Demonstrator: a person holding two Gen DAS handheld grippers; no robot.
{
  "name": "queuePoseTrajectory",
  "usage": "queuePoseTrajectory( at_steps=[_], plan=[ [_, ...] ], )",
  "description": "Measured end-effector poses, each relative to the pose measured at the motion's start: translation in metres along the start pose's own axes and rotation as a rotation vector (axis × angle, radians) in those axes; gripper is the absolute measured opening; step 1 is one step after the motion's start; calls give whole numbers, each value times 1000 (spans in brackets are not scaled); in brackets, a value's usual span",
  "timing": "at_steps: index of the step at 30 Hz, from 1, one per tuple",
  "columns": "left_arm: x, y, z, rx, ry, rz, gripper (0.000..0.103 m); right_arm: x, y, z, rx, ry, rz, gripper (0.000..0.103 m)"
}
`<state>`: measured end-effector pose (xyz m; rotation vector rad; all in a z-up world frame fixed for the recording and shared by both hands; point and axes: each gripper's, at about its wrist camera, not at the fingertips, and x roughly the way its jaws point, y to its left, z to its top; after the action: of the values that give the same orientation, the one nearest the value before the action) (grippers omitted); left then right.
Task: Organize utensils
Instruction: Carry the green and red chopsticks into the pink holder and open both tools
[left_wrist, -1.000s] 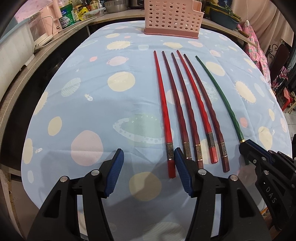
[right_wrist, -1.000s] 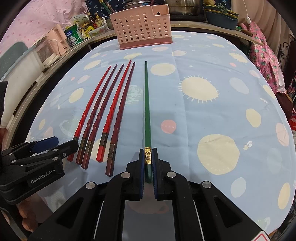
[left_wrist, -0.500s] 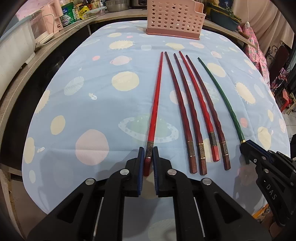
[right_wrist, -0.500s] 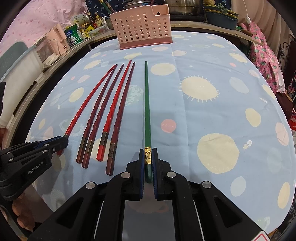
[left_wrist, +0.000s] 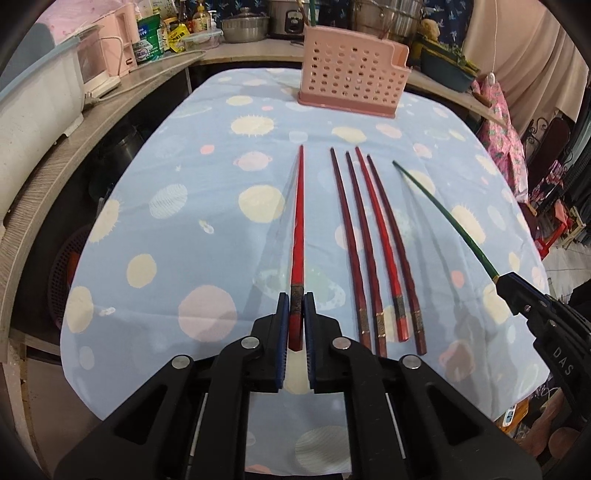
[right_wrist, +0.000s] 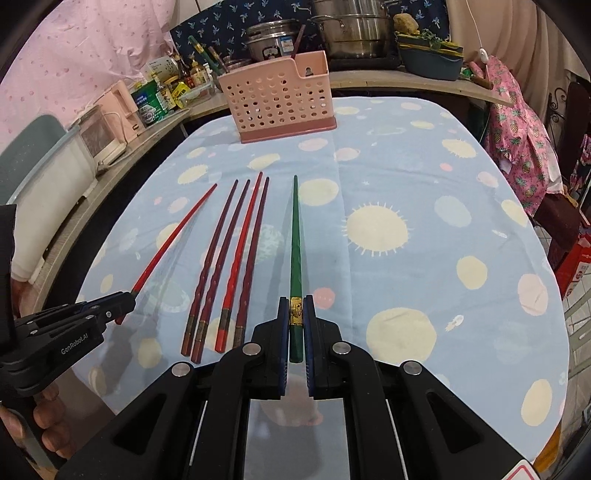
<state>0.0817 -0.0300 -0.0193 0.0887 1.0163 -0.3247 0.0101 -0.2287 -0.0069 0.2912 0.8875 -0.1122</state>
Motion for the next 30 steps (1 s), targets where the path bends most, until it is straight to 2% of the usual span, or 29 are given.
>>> queuePoseTrajectory(
  at_steps=[8, 18, 23, 30],
  plan=[
    [-38, 4, 30, -24, -99, -10, 8, -33, -4, 36, 2, -104, 17, 7],
    [-79, 5, 92, -41, -244, -8, 7, -56, -6, 92, 0, -238, 27, 7],
    [-85, 2, 123, -40, -288, -2, 7, -54, -8, 118, 5, -279, 31, 7],
    [-72, -1, 158, -33, -298, 7, 7, -42, -11, 153, 15, -303, 32, 7]
  ],
)
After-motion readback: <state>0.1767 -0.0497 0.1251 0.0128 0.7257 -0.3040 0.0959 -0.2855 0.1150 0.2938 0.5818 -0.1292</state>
